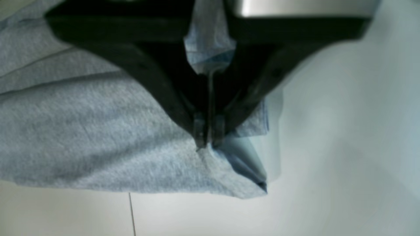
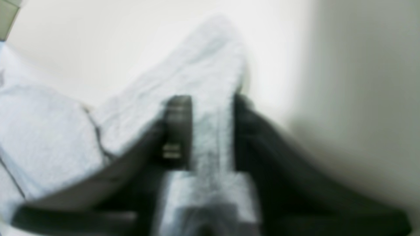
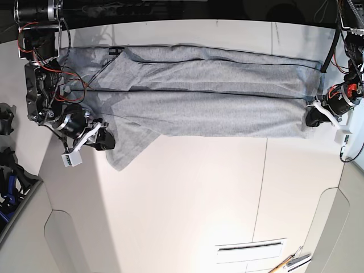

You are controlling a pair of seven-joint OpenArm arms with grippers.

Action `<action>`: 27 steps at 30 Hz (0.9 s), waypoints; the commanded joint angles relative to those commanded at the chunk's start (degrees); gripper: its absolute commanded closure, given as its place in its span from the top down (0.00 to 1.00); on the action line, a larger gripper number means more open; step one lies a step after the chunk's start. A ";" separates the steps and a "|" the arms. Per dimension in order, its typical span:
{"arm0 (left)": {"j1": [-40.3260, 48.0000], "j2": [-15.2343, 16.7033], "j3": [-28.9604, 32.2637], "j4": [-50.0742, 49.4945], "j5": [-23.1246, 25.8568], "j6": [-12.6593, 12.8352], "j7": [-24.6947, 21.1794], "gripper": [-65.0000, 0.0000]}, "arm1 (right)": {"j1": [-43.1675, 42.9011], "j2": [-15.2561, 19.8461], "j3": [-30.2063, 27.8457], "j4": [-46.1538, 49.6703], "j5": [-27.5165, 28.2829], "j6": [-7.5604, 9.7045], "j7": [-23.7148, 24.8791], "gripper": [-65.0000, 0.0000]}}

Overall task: Fold the T-shirt properly
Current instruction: 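Regrasp the hem corner with the right gripper and fold it over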

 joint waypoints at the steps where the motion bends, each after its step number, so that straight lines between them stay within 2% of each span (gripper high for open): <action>1: -0.02 0.00 0.00 0.02 0.00 0.00 0.00 0.00 | 0.00 -0.37 0.00 0.17 0.02 0.00 0.02 0.00; 6: -0.02 -0.04 0.00 0.02 -0.02 0.00 -0.02 0.00 | -0.04 -1.05 1.18 5.75 0.20 0.04 -1.38 0.00; 10: 0.00 -0.22 -0.28 0.33 -0.07 0.00 0.24 0.00 | -1.05 -1.05 5.42 15.61 0.79 0.04 -8.96 0.00; 13: 0.00 -0.17 -1.33 1.75 -0.09 0.00 1.77 0.00 | -3.89 -1.03 10.75 24.41 4.83 0.07 -13.73 0.00; 15: 0.00 -0.20 -1.60 3.63 -1.38 0.00 4.07 0.00 | -6.71 -0.85 14.27 29.70 8.11 0.92 -16.76 0.00; 17: 0.02 -0.17 -1.60 5.97 -3.74 0.00 8.37 0.00 | -10.32 -0.70 17.05 33.92 11.67 1.11 -19.02 0.00; 22: 0.13 -0.20 -1.60 10.19 -6.69 0.00 17.88 0.00 | -19.89 -0.74 19.91 40.54 16.79 1.53 -20.00 0.00; 27: 4.57 -1.44 -1.62 12.92 -6.64 0.00 18.01 0.00 | -27.52 -0.76 20.76 45.33 18.08 1.53 -19.98 0.00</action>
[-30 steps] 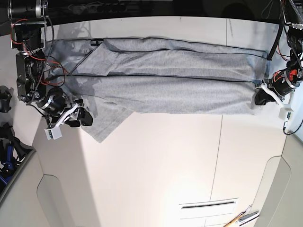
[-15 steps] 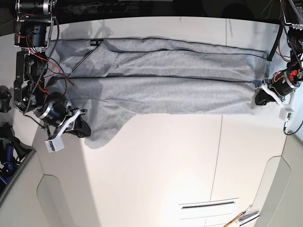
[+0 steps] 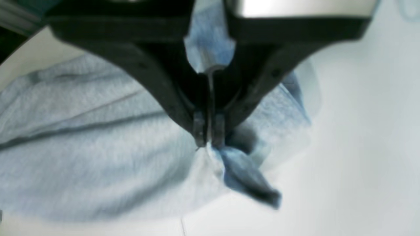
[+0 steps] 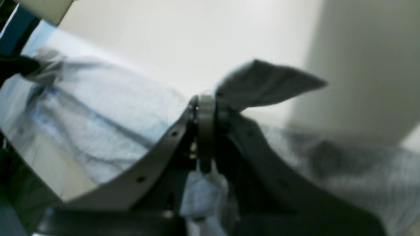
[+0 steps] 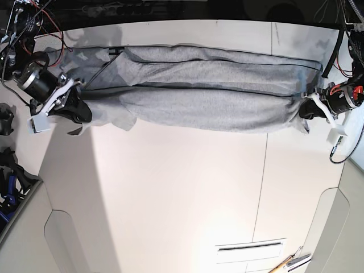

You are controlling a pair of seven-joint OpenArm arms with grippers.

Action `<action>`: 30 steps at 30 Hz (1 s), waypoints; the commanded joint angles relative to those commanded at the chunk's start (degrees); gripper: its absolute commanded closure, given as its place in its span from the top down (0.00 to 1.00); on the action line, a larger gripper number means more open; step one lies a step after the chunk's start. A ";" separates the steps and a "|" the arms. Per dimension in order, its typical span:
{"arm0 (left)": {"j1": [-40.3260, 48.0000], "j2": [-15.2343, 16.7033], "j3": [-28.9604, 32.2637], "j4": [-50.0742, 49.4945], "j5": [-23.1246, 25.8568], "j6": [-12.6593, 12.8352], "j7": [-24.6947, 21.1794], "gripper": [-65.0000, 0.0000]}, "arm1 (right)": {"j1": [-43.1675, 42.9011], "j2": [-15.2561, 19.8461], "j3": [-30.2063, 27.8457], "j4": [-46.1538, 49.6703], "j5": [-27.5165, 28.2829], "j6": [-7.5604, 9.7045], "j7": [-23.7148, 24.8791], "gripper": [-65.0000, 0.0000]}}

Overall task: Fold the T-shirt properly
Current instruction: 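Regrasp the hem corner with the right gripper and fold it over, then hold the folded strip ends with both grippers and smooth it flat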

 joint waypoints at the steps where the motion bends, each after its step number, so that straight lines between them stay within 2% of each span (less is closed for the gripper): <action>1: 1.31 -0.37 -0.07 0.61 0.00 0.00 -1.07 0.00 | -1.20 -0.02 0.22 0.66 0.22 0.00 0.02 0.00; 5: 5.95 -0.83 -2.27 3.28 2.43 0.00 -6.40 0.00 | -4.52 0.00 2.01 2.23 1.25 0.04 -0.31 0.00; 10: 9.44 -0.81 -8.66 3.76 2.71 0.00 -6.49 0.00 | -8.90 0.00 4.31 2.78 2.75 0.26 -1.09 0.00; 13: 10.27 -0.79 -9.57 3.76 1.68 0.00 -6.47 0.00 | -10.45 -0.13 4.31 2.78 2.54 0.24 -1.05 0.00; 17: 11.50 -0.15 -9.57 3.76 0.39 0.00 -6.45 0.16 | -10.58 -0.15 4.28 1.75 -0.52 0.15 -1.07 0.00; 19: 11.47 0.20 -9.57 3.76 0.39 0.00 -6.47 0.29 | -10.58 -0.15 4.28 1.07 -1.60 0.15 -1.03 0.01; 21: 11.47 0.66 -9.62 3.76 0.48 0.00 -6.47 0.42 | -10.58 -0.13 4.31 1.05 -2.01 -0.20 -1.03 0.32; 22: 11.50 1.07 -9.62 3.76 1.22 0.58 -6.45 0.47 | -10.58 -0.13 4.31 1.05 -1.77 -0.48 -0.79 0.44; 23: 11.50 1.57 -9.62 3.76 2.97 2.18 -6.45 0.49 | -10.56 -0.11 4.31 1.07 -1.31 -0.66 -0.81 0.51; 25: 11.50 2.27 -9.62 3.76 5.77 5.61 -6.32 0.49 | -10.54 -0.15 4.57 1.07 0.02 -0.66 -0.81 0.53; 28: 11.50 2.38 -9.62 3.76 7.15 9.19 -3.45 0.49 | -10.27 -0.15 6.14 1.25 1.66 -0.63 -0.81 0.53; 30: 11.52 2.40 -9.62 3.76 9.11 10.48 -2.82 0.49 | -10.27 -0.15 7.85 1.60 4.09 -0.61 -0.85 0.53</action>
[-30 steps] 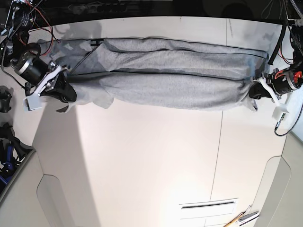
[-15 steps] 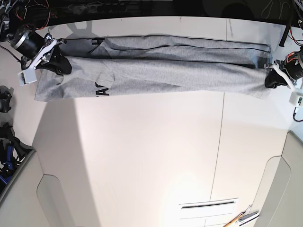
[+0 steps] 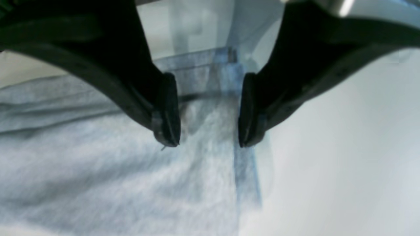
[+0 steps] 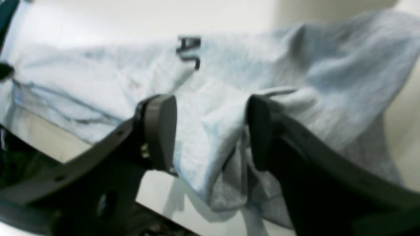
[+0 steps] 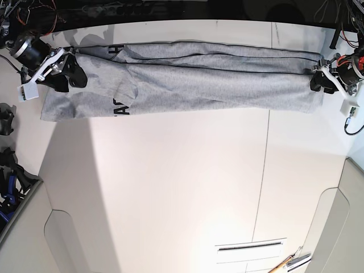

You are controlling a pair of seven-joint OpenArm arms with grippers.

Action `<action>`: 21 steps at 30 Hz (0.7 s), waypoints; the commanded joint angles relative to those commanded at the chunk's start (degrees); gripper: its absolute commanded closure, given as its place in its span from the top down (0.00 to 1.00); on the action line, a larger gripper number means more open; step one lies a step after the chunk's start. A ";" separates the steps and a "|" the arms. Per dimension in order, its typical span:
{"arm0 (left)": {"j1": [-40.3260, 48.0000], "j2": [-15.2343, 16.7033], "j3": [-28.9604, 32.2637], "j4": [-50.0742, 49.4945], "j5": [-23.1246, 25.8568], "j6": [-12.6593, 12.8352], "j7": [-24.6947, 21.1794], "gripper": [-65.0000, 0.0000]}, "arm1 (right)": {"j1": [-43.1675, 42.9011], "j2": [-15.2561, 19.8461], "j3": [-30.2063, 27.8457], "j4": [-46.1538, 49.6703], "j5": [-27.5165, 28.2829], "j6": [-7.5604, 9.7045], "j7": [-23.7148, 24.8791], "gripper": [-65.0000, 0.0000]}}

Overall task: Fold the T-shirt properly
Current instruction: 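Hold the folded strip ends with both grippers and smooth it flat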

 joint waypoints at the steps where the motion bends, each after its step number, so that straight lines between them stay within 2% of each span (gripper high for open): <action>1: -0.02 -0.02 0.00 0.00 0.96 0.55 -0.02 0.50 | 0.00 -0.02 0.70 0.20 0.57 0.00 0.00 0.53; 4: -0.02 -0.02 0.00 -0.02 2.16 0.59 -0.13 0.50 | 0.00 -0.46 1.51 1.01 1.75 0.02 -0.02 0.52; 7: -0.02 0.00 0.00 -0.11 4.31 0.63 -0.24 0.64 | 0.04 -2.62 1.49 1.20 3.10 0.24 0.04 0.52; 8: -0.02 -0.02 0.00 -0.22 4.46 0.63 -0.52 0.65 | 0.11 -3.78 1.49 1.20 3.21 0.26 0.04 0.45; 11: -0.02 -0.02 0.00 -0.22 6.56 1.49 -2.67 0.65 | 1.25 -7.21 1.42 1.16 2.47 0.44 0.04 0.00; 13: -0.02 -0.02 0.00 -0.22 7.65 2.10 -3.02 0.65 | 2.29 -8.26 1.01 0.70 -0.11 0.63 0.26 0.00; 17: -0.04 -0.02 0.00 -3.06 6.47 2.01 -4.66 0.65 | 3.21 -7.85 -2.08 -2.69 -7.23 0.61 2.86 0.00; 19: -0.07 -0.02 0.00 -6.29 5.51 1.49 -4.94 0.65 | 3.21 -6.78 -4.02 -5.70 -7.67 0.61 3.48 0.00; 21: -0.11 -0.02 0.00 -9.05 2.51 -0.35 -4.28 0.65 | 3.52 -6.10 -5.49 -8.76 -7.61 0.61 3.45 0.00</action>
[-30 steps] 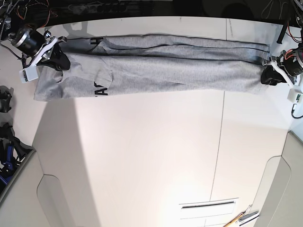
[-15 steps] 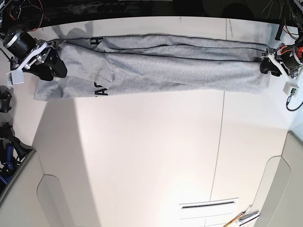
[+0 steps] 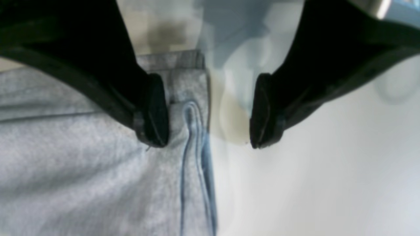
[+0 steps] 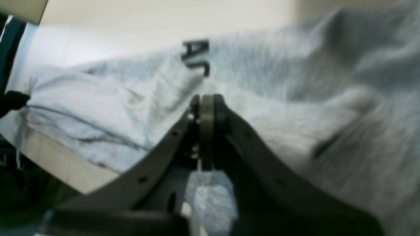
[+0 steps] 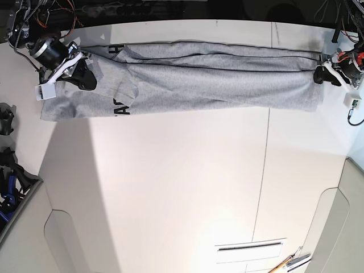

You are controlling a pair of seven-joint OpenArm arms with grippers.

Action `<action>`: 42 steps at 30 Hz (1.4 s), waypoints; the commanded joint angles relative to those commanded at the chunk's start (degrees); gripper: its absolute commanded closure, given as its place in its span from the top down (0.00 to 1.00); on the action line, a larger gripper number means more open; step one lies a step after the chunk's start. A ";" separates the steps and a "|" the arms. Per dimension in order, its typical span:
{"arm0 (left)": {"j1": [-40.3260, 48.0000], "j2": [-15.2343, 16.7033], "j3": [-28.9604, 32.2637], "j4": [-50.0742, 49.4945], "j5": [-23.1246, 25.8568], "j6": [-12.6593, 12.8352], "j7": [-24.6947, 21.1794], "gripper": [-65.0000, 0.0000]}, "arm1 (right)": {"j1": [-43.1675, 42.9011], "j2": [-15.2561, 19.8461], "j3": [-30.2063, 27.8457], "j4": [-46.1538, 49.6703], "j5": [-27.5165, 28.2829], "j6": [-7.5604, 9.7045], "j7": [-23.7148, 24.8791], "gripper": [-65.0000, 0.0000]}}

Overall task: Fold the T-shirt properly
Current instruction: 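Hold the folded strip ends with both grippers and smooth it flat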

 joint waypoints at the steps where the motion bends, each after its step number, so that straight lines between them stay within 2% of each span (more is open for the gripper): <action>1: 0.02 0.02 0.00 -0.85 -0.33 0.02 -0.07 0.65 | 0.17 0.13 -0.44 -1.29 0.00 -0.02 0.02 0.00; 9: -0.31 -0.04 0.00 -1.46 -0.04 0.07 -0.04 0.65 | 0.50 0.09 -0.48 -3.26 1.07 -0.02 -0.02 0.00; 17: -1.05 0.00 -0.11 2.21 0.42 0.07 1.05 0.65 | 0.81 0.13 -0.48 -3.26 0.85 0.00 -0.09 0.00; 22: -1.01 0.00 -0.11 2.10 4.96 0.09 -1.51 0.65 | 0.94 0.13 -0.48 -3.26 0.90 0.00 0.00 0.00; 24: -1.01 0.00 -0.11 2.10 5.29 0.09 -1.97 0.65 | 0.94 0.11 -0.48 -3.26 0.90 -0.02 0.00 0.00; 28: -1.03 0.00 -0.11 0.39 3.30 0.79 -1.97 0.65 | 0.94 0.13 -0.48 -3.26 0.90 0.00 0.00 0.00; 33: -1.03 0.00 -0.11 -3.89 -2.56 0.68 -0.37 0.65 | 0.94 0.13 -0.48 -3.26 0.90 -0.02 -0.02 0.00; 37: -1.03 0.02 -0.11 -5.57 -2.97 0.68 -0.20 0.65 | 0.94 0.11 -0.48 -3.26 0.92 -0.02 -0.02 0.00; 42: -1.03 0.02 -0.11 -6.16 -6.14 -1.60 0.44 0.65 | 0.94 0.11 -0.48 -3.26 0.92 -0.02 -0.02 0.00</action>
